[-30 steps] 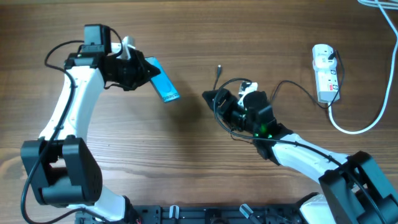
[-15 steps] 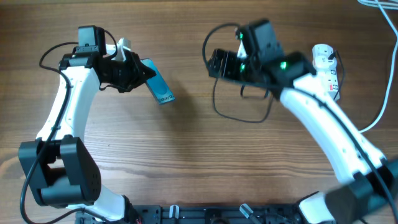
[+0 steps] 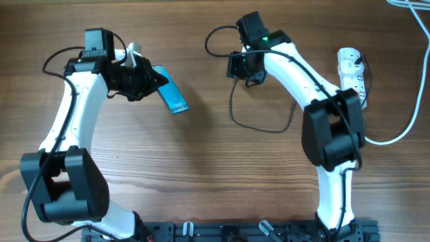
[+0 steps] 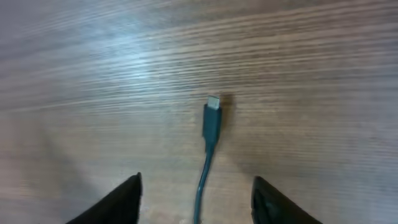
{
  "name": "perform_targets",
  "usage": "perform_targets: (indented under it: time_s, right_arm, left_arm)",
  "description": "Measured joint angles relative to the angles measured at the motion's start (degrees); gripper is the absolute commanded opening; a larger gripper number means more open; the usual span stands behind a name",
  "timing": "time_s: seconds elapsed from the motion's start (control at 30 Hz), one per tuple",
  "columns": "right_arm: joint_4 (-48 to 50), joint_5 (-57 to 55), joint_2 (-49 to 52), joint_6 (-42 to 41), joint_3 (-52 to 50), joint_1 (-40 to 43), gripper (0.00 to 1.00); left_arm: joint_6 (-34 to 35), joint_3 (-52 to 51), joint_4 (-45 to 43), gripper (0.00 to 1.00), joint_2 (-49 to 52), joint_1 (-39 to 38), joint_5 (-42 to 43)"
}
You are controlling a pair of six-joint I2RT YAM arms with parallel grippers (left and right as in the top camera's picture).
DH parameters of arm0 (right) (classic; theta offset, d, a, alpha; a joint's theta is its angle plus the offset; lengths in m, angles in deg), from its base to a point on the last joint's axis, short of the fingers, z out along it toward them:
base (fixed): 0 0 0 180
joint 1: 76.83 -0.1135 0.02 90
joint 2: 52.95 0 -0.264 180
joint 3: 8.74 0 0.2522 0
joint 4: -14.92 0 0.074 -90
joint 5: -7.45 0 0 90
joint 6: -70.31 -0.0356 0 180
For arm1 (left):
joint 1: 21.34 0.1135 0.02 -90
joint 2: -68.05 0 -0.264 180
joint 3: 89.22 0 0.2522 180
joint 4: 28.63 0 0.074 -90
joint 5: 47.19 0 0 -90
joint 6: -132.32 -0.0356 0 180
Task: Plug charger to phone and switch on socket
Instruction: 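Reach right gripper to the black cable's USB-C end and grasp it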
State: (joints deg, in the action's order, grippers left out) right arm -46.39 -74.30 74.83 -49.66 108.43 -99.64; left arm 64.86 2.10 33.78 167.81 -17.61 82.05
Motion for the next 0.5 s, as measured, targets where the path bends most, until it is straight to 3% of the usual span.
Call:
perform_targets:
  time_s: [0.3,0.43,0.5]
  right_arm:
    - [8.1,0.3,2.7,-1.4,-0.3,0.0,0.27]
    - [9.3,0.1,3.2,-2.8,-1.3,0.0,0.26]
    - [8.8,-1.3,3.5,-3.8,-1.3,0.0,0.3]
  left_arm:
    - [0.0,0.0,0.3,0.04,0.0,0.0,0.0]
    - [0.0,0.0,0.5,0.04,0.0,0.0,0.0]
    - [0.0,0.0,0.7,0.04,0.0,0.0,0.0]
